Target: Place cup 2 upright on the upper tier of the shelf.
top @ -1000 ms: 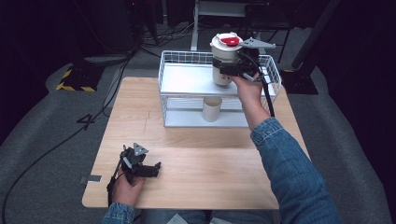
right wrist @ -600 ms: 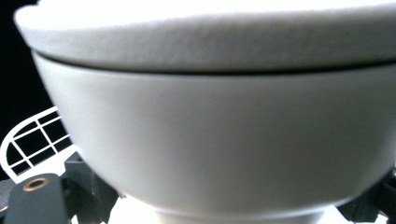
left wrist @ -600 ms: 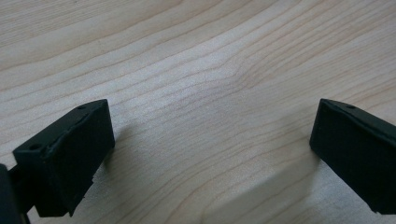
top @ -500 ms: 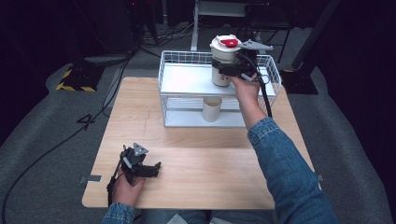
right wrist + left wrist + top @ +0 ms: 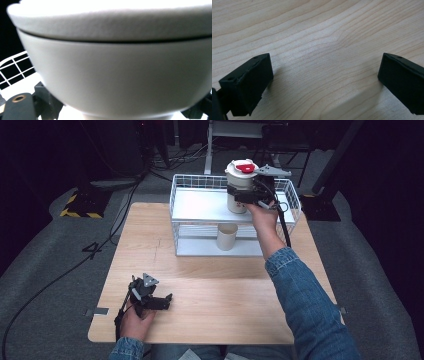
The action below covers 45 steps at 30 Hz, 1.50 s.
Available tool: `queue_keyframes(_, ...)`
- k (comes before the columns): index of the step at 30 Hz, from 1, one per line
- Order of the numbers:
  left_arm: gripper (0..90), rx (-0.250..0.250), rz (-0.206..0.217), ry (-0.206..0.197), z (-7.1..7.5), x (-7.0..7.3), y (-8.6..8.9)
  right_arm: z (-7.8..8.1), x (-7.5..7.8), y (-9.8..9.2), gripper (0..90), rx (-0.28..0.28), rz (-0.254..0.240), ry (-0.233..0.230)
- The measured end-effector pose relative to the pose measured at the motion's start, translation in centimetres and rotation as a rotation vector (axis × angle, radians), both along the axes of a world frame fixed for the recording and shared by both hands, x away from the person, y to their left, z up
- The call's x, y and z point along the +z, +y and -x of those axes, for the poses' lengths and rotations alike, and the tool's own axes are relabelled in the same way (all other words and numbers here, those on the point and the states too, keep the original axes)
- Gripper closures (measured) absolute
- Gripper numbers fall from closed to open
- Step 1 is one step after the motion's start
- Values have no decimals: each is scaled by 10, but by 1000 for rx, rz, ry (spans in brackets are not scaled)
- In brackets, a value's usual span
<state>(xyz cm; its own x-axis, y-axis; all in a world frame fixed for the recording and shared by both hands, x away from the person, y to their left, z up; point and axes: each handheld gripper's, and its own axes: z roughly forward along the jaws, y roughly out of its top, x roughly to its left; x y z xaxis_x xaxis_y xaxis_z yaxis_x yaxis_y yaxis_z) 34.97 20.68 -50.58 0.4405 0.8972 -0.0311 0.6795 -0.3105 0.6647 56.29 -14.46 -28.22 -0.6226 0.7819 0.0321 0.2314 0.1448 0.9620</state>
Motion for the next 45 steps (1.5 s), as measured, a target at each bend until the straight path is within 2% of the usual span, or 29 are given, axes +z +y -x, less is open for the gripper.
queue_keyframes(16,4,0,0,0,0,0,0,3,-3,-3,119,12,15,-22)
queue_keyframes(20,4,1,0,0,0,0,0,4,-5,0,61,4,42,-27)
queue_keyframes(25,4,0,0,0,0,0,0,7,-4,1,27,-6,41,-20)
queue_keyframes(34,4,0,0,0,0,0,0,22,0,-9,23,-9,35,-17)
queue_keyframes(39,4,1,0,0,0,0,0,36,2,-18,20,-2,33,-9)
queue_keyframes(45,4,-1,2,0,1,0,0,59,12,-28,22,28,53,-29)
